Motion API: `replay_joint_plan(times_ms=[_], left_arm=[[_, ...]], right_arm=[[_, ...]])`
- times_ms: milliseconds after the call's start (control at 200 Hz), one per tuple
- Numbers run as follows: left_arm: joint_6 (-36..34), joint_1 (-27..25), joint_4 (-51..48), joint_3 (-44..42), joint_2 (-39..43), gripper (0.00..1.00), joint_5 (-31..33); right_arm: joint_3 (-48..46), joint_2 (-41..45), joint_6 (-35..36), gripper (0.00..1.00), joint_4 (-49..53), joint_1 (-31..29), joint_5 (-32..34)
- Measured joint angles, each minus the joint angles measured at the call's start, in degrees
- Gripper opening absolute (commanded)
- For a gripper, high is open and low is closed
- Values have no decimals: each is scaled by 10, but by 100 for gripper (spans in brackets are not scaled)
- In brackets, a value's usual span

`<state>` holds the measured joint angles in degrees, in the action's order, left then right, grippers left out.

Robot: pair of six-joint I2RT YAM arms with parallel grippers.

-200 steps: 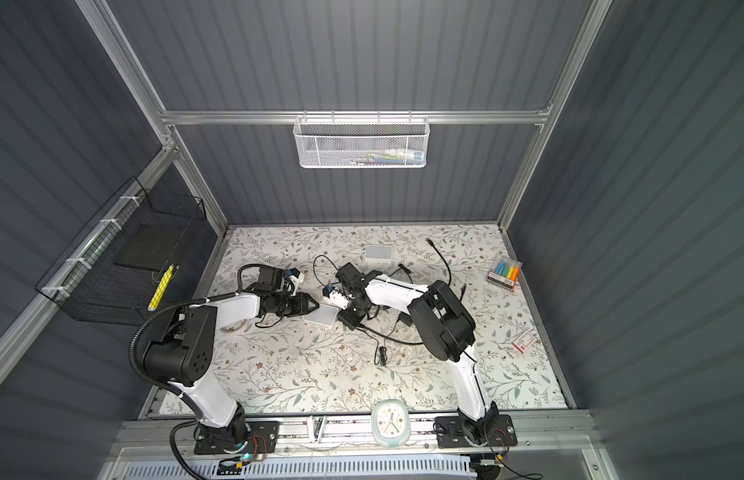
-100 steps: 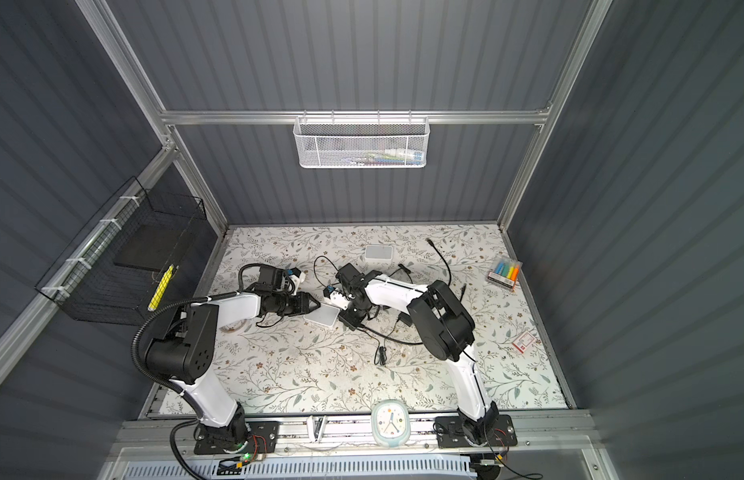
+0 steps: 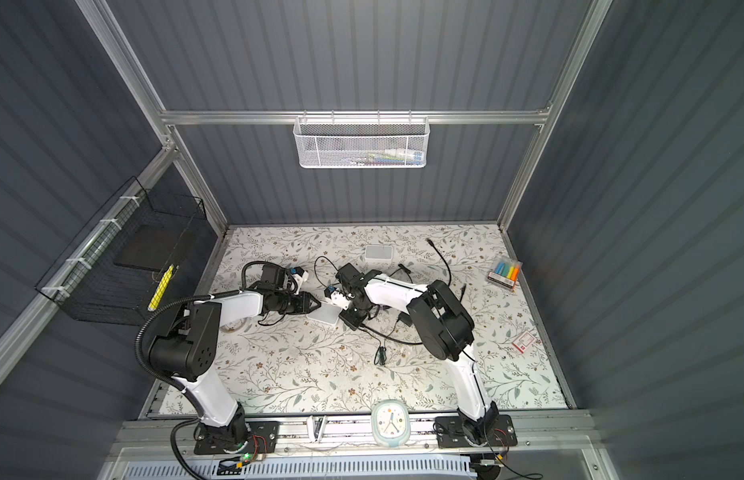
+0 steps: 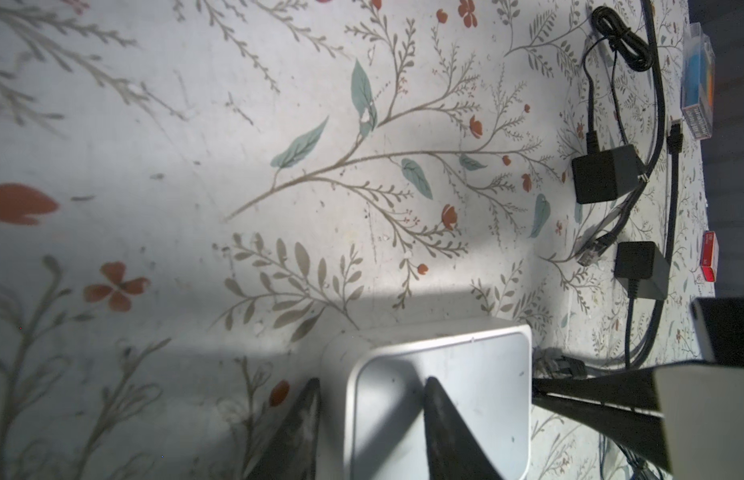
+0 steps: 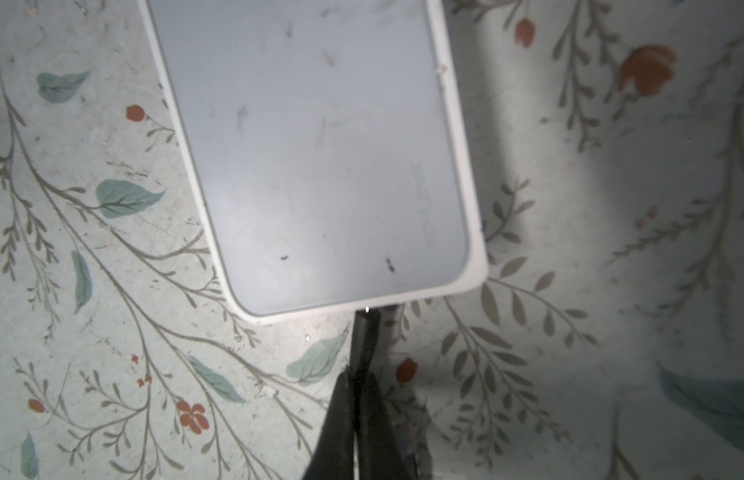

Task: Insert the plug into the switch port
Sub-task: 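Push the barrel plug into the switch port with the right gripper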

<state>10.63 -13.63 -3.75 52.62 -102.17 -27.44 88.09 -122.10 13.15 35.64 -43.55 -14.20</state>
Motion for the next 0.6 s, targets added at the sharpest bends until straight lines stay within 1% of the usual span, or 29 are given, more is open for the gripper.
replay_joint_plan(times_ms=[600], left_arm=[[-32, -6, -1, 7, -6, 39, -6]], right_arm=[[8, 0, 32, 0, 7, 13, 33]])
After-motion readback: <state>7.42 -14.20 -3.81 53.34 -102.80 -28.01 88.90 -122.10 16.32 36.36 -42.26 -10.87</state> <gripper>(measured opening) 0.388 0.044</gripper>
